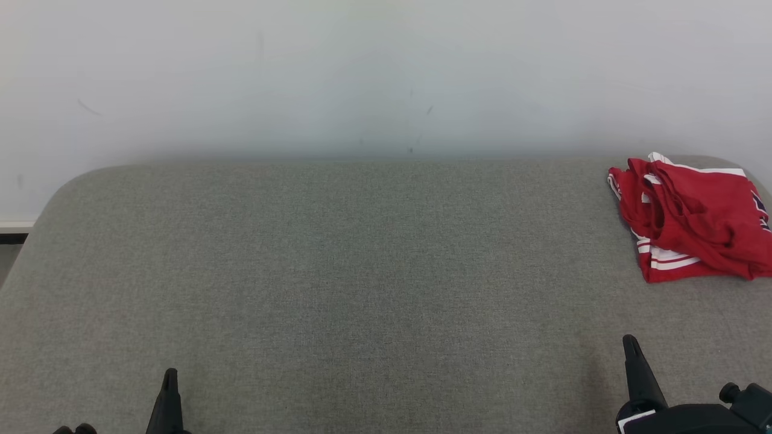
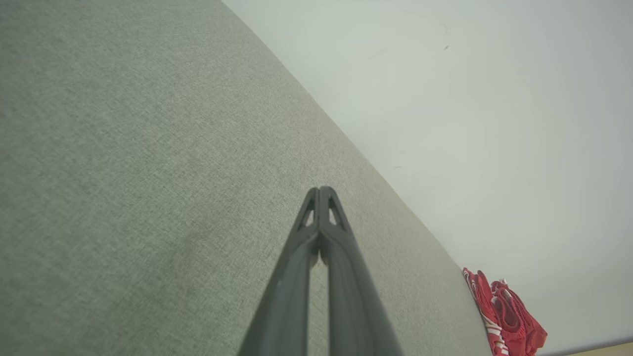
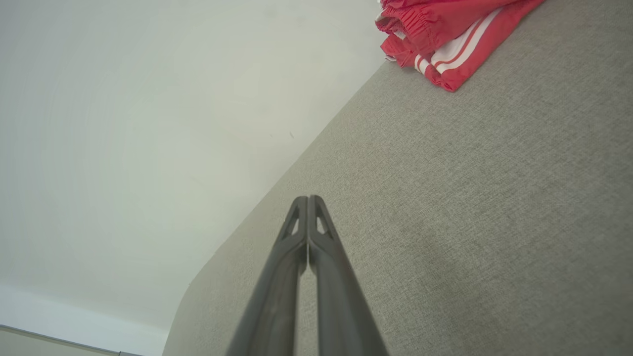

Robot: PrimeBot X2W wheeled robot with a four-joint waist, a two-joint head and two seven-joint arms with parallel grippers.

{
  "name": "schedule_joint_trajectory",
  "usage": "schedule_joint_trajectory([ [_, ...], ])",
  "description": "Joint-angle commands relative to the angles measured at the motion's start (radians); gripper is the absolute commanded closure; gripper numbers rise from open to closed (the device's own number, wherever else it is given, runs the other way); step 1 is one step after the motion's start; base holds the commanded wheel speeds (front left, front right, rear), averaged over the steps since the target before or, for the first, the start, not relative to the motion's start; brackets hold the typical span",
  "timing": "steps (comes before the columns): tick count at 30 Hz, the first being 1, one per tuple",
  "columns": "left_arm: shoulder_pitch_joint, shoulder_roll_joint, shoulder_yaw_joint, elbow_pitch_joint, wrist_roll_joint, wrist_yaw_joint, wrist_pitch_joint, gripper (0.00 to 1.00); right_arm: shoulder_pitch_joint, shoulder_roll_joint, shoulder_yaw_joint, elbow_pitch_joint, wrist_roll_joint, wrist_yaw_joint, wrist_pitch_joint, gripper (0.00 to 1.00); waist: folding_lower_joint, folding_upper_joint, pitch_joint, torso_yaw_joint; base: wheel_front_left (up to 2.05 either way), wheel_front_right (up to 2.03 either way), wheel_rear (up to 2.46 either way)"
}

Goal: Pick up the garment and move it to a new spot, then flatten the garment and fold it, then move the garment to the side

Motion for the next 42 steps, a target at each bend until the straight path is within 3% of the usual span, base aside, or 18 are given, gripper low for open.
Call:
schedule_joint_trajectory([
  [1,-0.028,0.000,0.007,-0.008,-0.037,-0.002,0.008,1.00,-0.021,0.001,-0.007,-0.006,0.036,-0.001,0.007,1.00,0.0000,0.0000,0.001,0.000,0.00,0.00,0.00],
  [42,-0.078,-0.022,0.040,0.000,-0.426,-0.012,0.113,1.00,-0.078,0.007,-0.045,0.017,0.433,-0.001,0.092,1.00,0.0000,0.0000,0.012,-0.009,0.00,0.00,0.00],
])
